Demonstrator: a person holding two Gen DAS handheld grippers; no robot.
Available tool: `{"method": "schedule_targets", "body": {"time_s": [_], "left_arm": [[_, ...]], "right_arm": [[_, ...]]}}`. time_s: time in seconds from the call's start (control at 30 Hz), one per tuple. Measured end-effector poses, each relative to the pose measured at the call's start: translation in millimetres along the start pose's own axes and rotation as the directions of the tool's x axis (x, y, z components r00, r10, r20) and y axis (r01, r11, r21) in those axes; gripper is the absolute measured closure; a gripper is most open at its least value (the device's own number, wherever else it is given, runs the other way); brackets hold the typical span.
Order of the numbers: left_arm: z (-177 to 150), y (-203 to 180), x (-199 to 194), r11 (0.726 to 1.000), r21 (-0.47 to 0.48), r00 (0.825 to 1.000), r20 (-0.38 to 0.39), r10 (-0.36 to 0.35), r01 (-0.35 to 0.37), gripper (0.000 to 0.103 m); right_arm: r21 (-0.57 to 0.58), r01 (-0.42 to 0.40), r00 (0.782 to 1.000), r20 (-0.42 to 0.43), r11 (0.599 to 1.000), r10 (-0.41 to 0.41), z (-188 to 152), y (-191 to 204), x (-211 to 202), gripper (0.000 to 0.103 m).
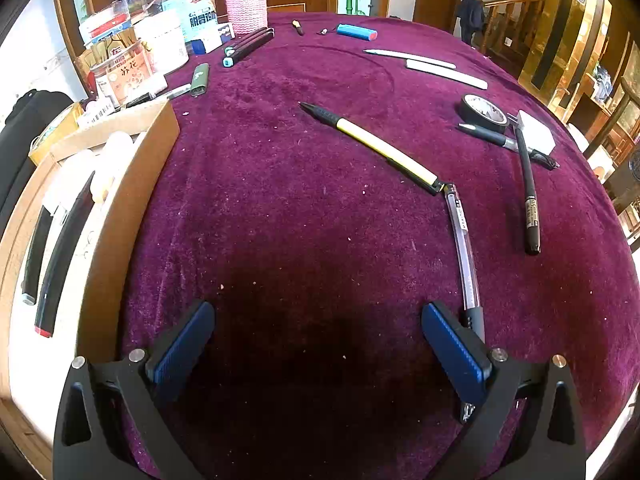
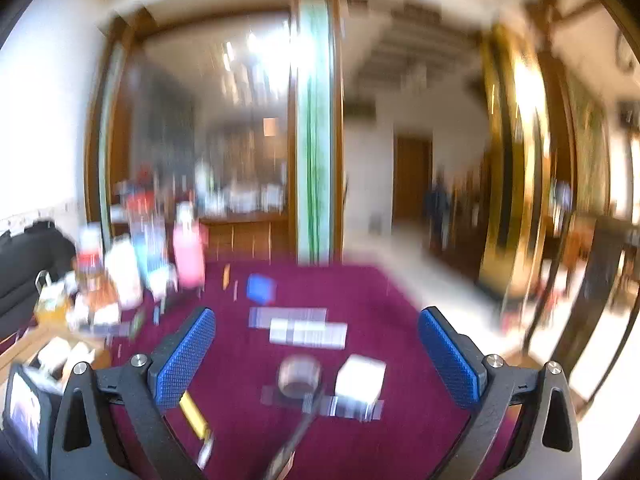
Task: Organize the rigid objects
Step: 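Grasp the yellow pencil with the left tool and lift it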
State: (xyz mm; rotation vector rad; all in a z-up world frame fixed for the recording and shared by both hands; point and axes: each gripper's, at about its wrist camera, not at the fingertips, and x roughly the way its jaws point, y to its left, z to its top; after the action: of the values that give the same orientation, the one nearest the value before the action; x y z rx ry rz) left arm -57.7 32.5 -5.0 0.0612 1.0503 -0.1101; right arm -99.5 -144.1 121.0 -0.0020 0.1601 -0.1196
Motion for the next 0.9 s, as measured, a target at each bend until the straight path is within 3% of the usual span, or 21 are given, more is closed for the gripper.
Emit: {"method": "schedule_targets", "body": {"time_s": [0.03, 0.1, 0.17, 0.27, 0.33, 0.47, 0.53, 0.63, 0.67, 0.9], "left_arm": [[0, 0, 0, 1.000, -0.001, 1.000, 0.000, 0.000, 0.000, 0.000], [0, 0, 0, 1.000, -0.001, 1.000, 0.001, 0.001, -0.001, 0.000], [0, 0, 1, 1.000, -0.002, 1.000, 0.002, 0.000, 0.000, 0.000], [-1, -2, 2, 1.000, 0.005, 1.000, 0.001, 0.004, -0.004, 0.000], [0, -2, 2, 1.000, 0.012, 1.000, -0.007, 0.005, -0.005, 0.000], [1, -1, 1, 1.000, 0.012, 1.000, -0.013, -0.004, 0.004, 0.000], [2, 2, -1, 0.999, -0.018, 0.999, -0.023, -0.031, 0.031, 0.000], [17, 9, -5, 0.973, -0.126, 0.980, -0.020, -0.198, 0.194, 0.000], [23, 9, -5, 0.964, -0.151, 0.975, -0.016, -0.223, 0.218, 0.000], [71, -20, 18, 0.976, -0.146, 0.986, -0.022, -0.166, 0.161, 0.000]], "right_arm": [[-0.015, -0.007, 1.000, -0.015, 1.000, 0.007, 4, 1, 7, 0.001], [-0.032, -0.049, 0.987, -0.153, 0.998, 0.044, 4, 4, 38, 0.001], [-0.023, -0.049, 0.973, -0.225, 0.999, 0.043, -6, 2, 62, 0.001], [-0.086, 0.056, 0.986, -0.152, 0.995, -0.068, -18, 3, 72, 0.001], [-0.097, 0.085, 0.980, -0.173, 0.992, -0.101, -28, 1, 85, 0.001], [-0.015, 0.062, 0.951, -0.302, 0.998, -0.064, -48, -18, 108, 0.001], [0.024, 0.068, 0.949, -0.311, 0.997, -0.057, -50, -25, 109, 0.001], [0.045, 0.055, 0.949, -0.314, 0.997, -0.038, -50, -28, 107, 0.001], [0.046, 0.050, 0.949, -0.314, 0.998, -0.033, -50, -28, 108, 0.001], [0.047, 0.030, 0.951, -0.310, 0.998, -0.014, -51, -27, 106, 0.001]]}}
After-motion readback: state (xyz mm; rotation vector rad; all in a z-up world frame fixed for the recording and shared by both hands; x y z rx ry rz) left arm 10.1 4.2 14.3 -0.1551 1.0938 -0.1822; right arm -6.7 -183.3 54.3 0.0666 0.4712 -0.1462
